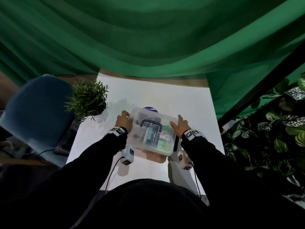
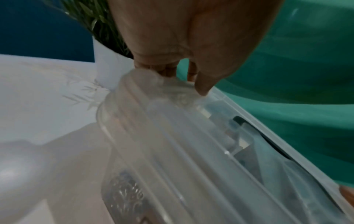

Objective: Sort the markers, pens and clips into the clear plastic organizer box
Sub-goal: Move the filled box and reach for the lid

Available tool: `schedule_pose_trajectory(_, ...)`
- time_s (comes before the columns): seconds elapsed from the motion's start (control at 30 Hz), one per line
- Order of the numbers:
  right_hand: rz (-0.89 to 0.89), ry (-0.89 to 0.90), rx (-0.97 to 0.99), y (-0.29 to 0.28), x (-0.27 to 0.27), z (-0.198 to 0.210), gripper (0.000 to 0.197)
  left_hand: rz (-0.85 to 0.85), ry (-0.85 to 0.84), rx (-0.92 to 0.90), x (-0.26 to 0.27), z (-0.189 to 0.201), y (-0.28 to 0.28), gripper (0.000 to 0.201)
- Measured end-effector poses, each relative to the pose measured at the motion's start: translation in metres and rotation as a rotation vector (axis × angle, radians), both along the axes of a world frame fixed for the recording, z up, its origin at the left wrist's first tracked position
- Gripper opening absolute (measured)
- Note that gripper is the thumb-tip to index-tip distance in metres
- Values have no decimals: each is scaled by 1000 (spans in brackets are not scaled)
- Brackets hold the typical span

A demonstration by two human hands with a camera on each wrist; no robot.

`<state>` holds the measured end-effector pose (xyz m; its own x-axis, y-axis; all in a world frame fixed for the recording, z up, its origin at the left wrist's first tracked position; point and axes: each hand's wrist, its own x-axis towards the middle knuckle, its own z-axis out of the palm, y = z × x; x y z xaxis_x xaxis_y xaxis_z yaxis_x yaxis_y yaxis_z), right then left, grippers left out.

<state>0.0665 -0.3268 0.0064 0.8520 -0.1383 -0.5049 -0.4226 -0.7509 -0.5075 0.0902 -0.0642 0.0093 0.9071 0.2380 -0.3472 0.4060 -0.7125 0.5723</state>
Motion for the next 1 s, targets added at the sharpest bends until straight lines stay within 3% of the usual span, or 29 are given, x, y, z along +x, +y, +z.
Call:
schedule_pose_trajectory(0.17, -62, 140, 93, 6, -12, -8, 71, 30, 7, 75, -4, -10, 3, 36)
schedule_pose_trajectory(0.33, -103, 123, 117, 18, 4, -4, 66, 165, 227, -256, -15, -20, 13, 65)
schedule_pose_trajectory(0.5, -150, 92, 220, 27, 1, -1, 71, 217, 270, -276, -20, -17, 19, 71)
schedule_pose_trajectory(0.57, -207, 109, 127, 28, 5, 3, 77, 235, 246, -217, -15, -5, 19, 69)
schedule_pose_trajectory(0.8, -136, 38, -94, 62, 18, 27, 55, 157, 149, -35, -9, 17, -2, 59)
schedule_pose_trajectory(1.0, -79, 3, -275, 86, 11, 17, 92, 156, 105, 103, -16, 11, -20, 50)
